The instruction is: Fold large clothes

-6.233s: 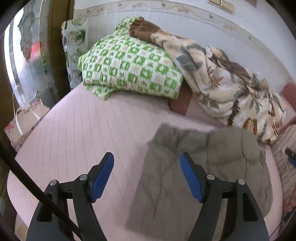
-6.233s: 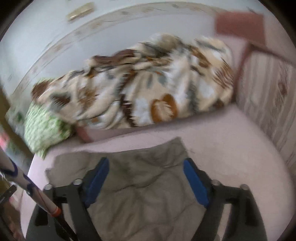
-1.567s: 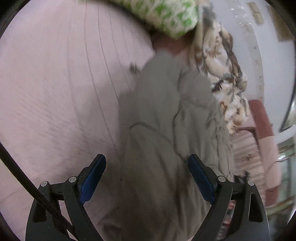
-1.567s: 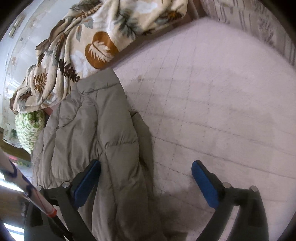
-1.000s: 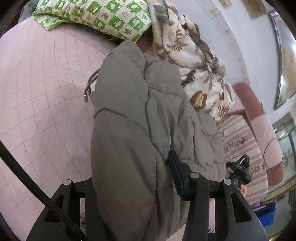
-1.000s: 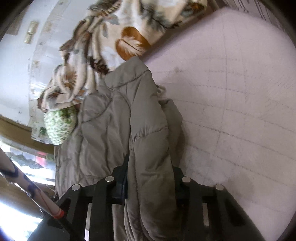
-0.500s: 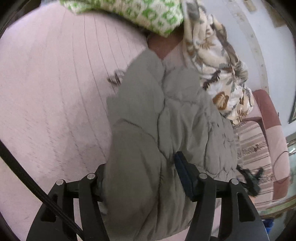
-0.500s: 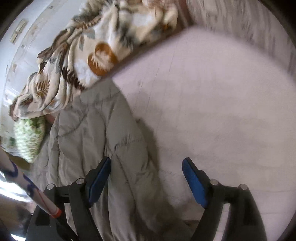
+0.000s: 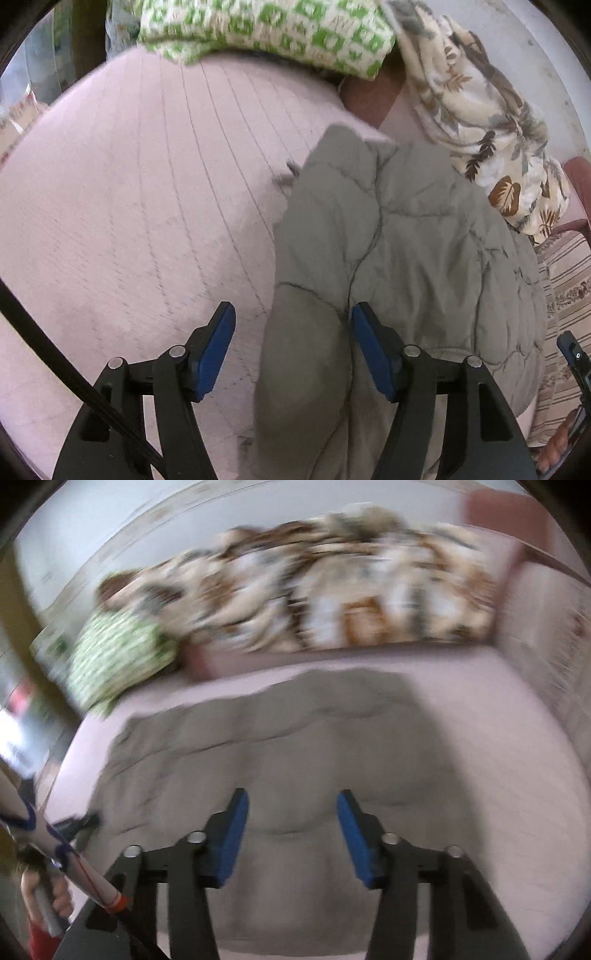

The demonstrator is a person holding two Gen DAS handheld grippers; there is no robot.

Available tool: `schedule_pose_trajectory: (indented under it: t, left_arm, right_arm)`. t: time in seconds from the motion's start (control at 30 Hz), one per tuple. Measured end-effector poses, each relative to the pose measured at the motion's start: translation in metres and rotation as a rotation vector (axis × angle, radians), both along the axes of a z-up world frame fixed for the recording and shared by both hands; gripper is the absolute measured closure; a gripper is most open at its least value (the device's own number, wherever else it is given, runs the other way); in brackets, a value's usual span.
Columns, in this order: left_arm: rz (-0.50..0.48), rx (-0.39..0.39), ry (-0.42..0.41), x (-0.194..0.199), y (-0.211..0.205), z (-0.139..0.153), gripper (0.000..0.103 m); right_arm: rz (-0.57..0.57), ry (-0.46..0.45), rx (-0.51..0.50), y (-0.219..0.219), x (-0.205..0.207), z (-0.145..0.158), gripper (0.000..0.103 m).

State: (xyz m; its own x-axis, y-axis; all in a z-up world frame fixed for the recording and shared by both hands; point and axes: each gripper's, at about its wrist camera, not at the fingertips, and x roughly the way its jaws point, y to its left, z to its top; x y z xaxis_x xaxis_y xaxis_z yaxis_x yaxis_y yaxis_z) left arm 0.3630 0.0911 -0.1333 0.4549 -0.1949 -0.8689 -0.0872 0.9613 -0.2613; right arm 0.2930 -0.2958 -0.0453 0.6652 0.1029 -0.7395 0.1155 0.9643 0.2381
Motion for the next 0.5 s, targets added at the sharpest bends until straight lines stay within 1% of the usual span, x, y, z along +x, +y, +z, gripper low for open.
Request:
schedule_pose_trajectory:
  t: [0.07,0.13,0.17,0.23,0.27,0.33,0.4,0.47,0.5]
  left_arm:
    - [0.039,0.044,-0.065,-0.006,0.006,0.015,0.037]
    - [0.083,0.080,-0.131,-0.014,0.017,0.029,0.037]
    - [0.111,0.099,-0.164,-0.018,0.022,0.035,0.037]
    - [0.161,0.146,-0.225,-0.025,0.029,0.048,0.037]
    - [0.175,0.168,-0.250,-0.028,0.031,0.053,0.037]
    - [0.197,0.216,-0.297,-0.032,0.033,0.063,0.037]
    - [0.213,0.251,-0.337,-0.038,0.034,0.069,0.037]
    - [0.229,0.265,-0.371,-0.042,0.036,0.075,0.037]
    - [0.232,0.257,-0.387,-0.043,0.038,0.077,0.036]
  right_arm:
    - [0.093,-0.005,0.011,0.040,0.014,0.002,0.053]
    - [0.167,-0.007,-0.008,0.079,0.030,-0.001,0.053]
    - [0.187,-0.005,-0.019,0.092,0.032,-0.003,0.053]
    - [0.219,0.013,-0.058,0.124,0.051,-0.015,0.053]
    - [0.219,0.021,-0.117,0.142,0.063,-0.028,0.051]
    - [0.195,0.015,-0.213,0.161,0.079,-0.042,0.050]
    - [0.167,0.005,-0.275,0.170,0.094,-0.054,0.050]
    - [0.129,0.010,-0.277,0.168,0.104,-0.059,0.049]
    - [0.113,0.015,-0.269,0.166,0.108,-0.059,0.048]
